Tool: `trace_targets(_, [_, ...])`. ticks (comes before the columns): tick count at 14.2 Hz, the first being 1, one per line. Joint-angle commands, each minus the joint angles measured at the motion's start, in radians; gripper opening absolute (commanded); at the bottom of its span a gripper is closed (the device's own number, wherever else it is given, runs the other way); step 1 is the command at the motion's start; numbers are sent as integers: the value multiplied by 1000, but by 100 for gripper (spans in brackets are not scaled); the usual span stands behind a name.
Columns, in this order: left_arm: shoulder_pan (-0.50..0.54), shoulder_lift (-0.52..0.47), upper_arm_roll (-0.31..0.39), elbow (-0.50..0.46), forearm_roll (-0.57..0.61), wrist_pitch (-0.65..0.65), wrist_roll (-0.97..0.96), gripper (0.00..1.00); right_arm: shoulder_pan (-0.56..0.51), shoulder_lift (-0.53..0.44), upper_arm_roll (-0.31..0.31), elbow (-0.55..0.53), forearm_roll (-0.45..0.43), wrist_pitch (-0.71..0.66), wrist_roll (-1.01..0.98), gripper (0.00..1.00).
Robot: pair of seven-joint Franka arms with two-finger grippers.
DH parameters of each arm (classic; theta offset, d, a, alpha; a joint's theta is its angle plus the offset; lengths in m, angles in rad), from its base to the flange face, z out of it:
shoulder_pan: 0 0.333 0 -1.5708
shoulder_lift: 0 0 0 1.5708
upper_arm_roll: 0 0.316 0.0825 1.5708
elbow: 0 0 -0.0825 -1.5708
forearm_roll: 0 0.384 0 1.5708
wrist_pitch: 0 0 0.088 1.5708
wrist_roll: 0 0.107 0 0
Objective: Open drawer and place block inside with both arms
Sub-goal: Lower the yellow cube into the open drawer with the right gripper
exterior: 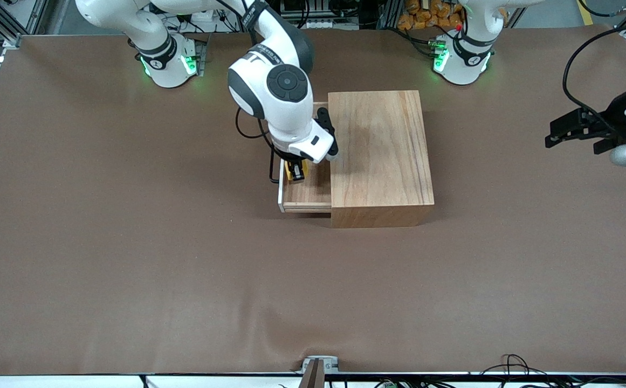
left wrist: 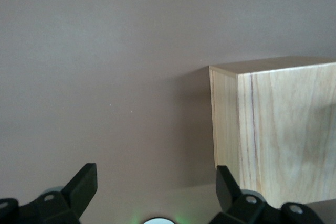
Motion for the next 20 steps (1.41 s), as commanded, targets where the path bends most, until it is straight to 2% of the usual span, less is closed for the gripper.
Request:
trace_targets(1, [-8,-105,19,-119,-12,28,-6,100,12,-20,-8,-27,-12,22,12,0])
trace_targets(3, [-21,-200,16,-220,-6,54,-10,100,12,-20,-8,-54,-2,69,27,0])
trace_targets(4, [-21,-207,15,-228,-6,60,-8,100,12,-20,-8,-66,6,82,47,0])
trace_targets(7, [-21,-188,33,-222,22,83,3,100,12,-19,-8,-99,52,108,78,0])
trace_targets(9, [-22,-178,33,-224,22,131,-16,100,18,-19,-8,-128,57,160,110,0])
trace_targets(11, [-25,-176,64,-222,25,140,-8,100,43,-19,-8,-135,57,169,179,0])
trace_targets(13, [-51,-182,59,-221,133,139,-63,100,60,-17,-8,-135,57,177,194,0])
trace_targets(14, [-51,-182,62,-219,149,140,-60,100,66,-15,-9,-137,52,200,197,0])
trace_targets(15, [-50,-184,65,-219,131,139,-53,100,78,-9,-9,-142,43,236,197,99])
trace_targets(20, [-48,-178,67,-214,83,136,-28,100,70,-12,-11,-154,40,255,187,100])
